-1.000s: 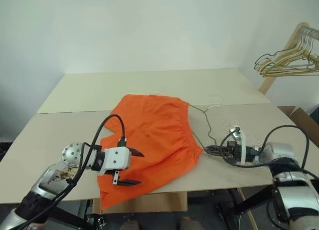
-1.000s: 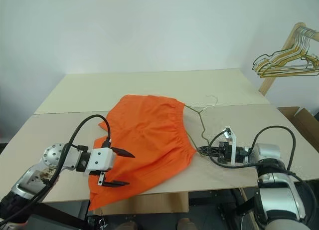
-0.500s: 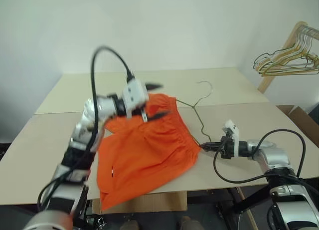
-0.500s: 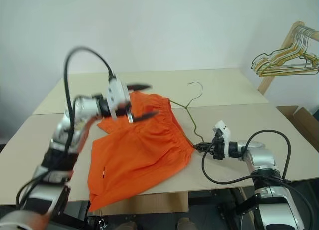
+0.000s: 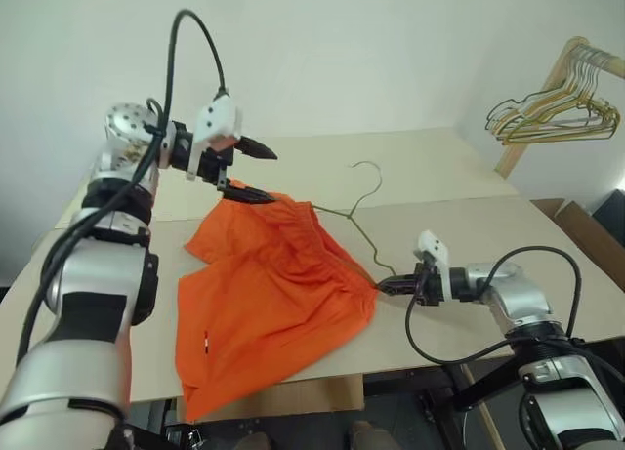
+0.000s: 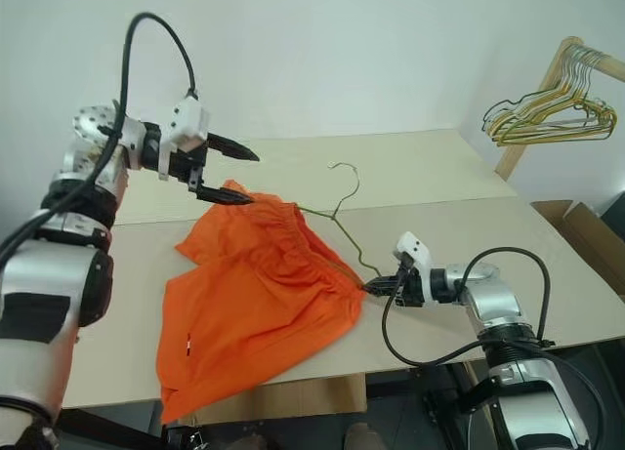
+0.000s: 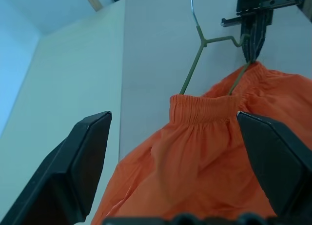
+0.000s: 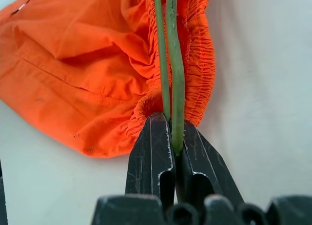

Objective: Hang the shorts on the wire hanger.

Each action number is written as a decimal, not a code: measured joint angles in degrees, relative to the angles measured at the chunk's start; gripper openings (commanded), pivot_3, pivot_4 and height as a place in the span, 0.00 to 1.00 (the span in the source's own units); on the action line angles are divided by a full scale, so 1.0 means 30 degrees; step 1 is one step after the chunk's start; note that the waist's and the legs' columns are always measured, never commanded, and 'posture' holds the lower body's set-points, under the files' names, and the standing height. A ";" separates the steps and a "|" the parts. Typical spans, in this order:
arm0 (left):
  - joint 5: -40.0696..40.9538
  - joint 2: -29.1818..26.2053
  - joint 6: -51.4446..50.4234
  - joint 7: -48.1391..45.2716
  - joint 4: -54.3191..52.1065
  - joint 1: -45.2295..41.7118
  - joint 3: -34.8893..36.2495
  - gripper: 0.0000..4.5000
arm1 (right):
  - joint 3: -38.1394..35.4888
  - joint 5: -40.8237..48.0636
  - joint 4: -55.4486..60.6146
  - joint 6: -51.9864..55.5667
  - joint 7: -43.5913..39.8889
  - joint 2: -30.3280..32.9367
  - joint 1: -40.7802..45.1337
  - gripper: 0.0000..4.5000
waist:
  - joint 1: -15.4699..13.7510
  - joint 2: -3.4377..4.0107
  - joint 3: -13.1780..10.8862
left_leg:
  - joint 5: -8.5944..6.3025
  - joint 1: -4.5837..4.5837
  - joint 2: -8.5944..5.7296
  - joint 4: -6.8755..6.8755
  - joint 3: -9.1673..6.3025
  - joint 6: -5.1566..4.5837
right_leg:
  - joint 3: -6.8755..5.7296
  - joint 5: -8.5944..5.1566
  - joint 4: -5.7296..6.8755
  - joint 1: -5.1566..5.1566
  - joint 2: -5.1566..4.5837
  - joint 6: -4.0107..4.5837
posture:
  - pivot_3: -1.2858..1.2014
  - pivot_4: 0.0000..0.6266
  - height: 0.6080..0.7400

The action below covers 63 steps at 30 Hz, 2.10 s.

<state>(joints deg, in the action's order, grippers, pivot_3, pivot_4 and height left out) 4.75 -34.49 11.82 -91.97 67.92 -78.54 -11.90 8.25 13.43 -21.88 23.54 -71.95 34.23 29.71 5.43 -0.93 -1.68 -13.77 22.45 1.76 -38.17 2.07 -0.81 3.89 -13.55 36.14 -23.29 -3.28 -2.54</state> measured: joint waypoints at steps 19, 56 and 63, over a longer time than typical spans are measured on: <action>-0.3078 0.0854 0.3272 0.0165 0.2132 0.0705 -0.2369 0.67 | 0.0803 -0.1085 0.0665 -0.1057 0.0611 -0.0097 -0.0010 0.00 | 0.0075 -0.0009 -0.0006 | -0.0005 -0.0016 0.0005 -0.0027 -0.0013 -0.0009 | 0.0002 0.0004 0.0068 -0.0004 0.0007 0.0008 | 0.49 0.00 1.00; -0.5728 0.2013 0.3247 0.2231 0.2621 0.2029 -0.0842 0.01 | 0.0900 -0.1742 0.0758 -0.1309 0.1237 -0.0433 -0.0090 0.00 | 0.0523 -0.0009 -0.0006 | -0.0005 -0.0013 -0.0001 -0.0046 -0.0029 -0.0009 | 0.0001 0.0003 0.0089 -0.0002 0.0001 0.0006 | 0.48 0.00 1.00; -0.6123 0.2064 0.3447 0.2859 0.2619 0.2245 -0.0826 0.01 | 0.0899 -0.1828 0.0757 -0.1480 0.1299 -0.0460 -0.0133 0.00 | 0.0594 -0.0009 -0.0006 | -0.0005 -0.0024 -0.0002 -0.0048 -0.0039 -0.0009 | 0.0001 0.0002 0.0129 -0.0002 0.0001 0.0005 | 0.48 0.00 1.00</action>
<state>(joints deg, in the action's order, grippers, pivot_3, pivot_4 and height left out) -13.61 -28.30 22.16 -83.39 75.78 -71.80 -14.38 10.95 7.95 -19.61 19.10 -68.05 32.85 29.31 7.21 -0.96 -1.69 -13.78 22.38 1.75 -38.31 1.96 -0.83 3.89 -13.54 36.52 -23.29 -3.28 -2.52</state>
